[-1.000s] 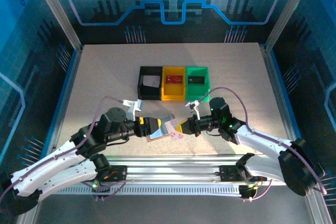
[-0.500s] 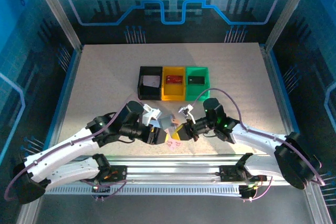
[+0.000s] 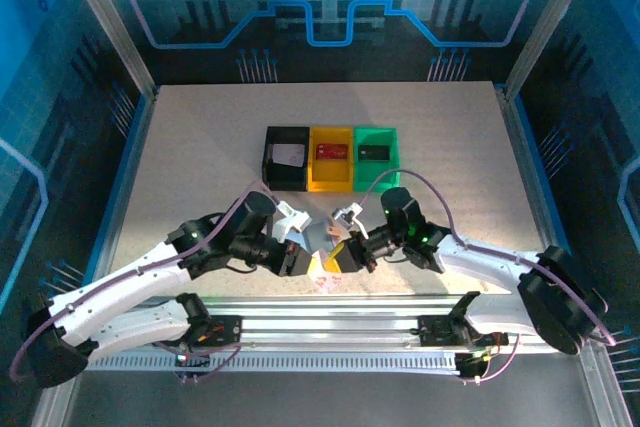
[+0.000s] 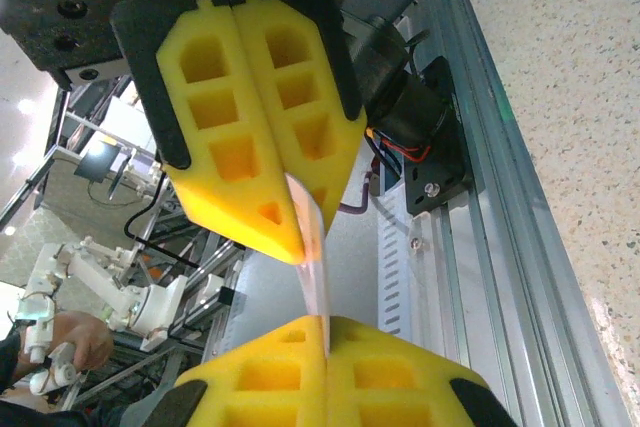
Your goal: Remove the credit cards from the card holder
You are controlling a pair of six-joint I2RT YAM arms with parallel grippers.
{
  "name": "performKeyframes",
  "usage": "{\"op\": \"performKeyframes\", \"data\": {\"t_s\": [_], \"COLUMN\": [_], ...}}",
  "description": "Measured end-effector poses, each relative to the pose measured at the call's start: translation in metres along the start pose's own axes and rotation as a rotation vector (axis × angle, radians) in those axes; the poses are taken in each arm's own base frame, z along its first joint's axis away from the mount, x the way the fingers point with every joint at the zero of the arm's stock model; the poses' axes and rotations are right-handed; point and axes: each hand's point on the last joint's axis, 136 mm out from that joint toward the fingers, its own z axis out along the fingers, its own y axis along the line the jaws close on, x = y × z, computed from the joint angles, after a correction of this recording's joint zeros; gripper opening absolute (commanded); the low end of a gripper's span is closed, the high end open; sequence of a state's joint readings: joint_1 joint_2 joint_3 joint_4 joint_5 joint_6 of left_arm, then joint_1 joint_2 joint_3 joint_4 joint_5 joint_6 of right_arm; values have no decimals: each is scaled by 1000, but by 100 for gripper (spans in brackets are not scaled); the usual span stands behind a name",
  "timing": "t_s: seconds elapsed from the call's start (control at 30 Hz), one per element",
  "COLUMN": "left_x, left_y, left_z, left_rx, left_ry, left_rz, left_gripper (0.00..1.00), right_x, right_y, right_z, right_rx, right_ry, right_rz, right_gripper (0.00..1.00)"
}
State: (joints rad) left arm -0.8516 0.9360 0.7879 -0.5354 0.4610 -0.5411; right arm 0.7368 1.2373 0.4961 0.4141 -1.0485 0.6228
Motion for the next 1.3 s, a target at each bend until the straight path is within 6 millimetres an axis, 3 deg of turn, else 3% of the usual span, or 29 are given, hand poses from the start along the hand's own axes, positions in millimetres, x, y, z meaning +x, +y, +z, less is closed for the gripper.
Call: {"op": "performKeyframes", "data": {"t_s": [0.07,0.23,0.27,0.37,0.47,0.57,0.77,0.97,1.17,1.3], "left_x": [1,-2,-3,-5,-10,-17,-25,-31,-36,-36], "left_y": [1,1,2,7,9,12,23,20,3,0], "left_z": [1,-1,-2,-10,-20,-28,-25,-19,-19,-18], "left_rx": [0,12,9,-8,-5,19,73,140,210,228], "left_ry": [1,-34,-48,-119,-220,-322,-437,-494,-526,-535], "left_rz": [-3,9,11,-1,-19,-52,-146,-176,-157,-158], "left_gripper": [0,0,0,0,0,0,0,0,0,0], "right_x": [1,-3,-5,-18,-33,-30,-6,-14,-20,-23], "right_y": [-1,-5,-4,-5,-2,-2,-21,-11,-17,-16], "right_z": [0,-4,-6,-22,-45,-56,-53,-41,-33,-32], "right_rx": [4,70,84,171,245,271,263,230,222,215], "right_ry": [4,-17,-26,-105,-216,-302,-355,-393,-414,-428], "right_rz": [0,-1,-12,-39,-81,-92,7,-22,3,2], "right_gripper": [0,39,43,58,65,66,67,65,55,39]}}
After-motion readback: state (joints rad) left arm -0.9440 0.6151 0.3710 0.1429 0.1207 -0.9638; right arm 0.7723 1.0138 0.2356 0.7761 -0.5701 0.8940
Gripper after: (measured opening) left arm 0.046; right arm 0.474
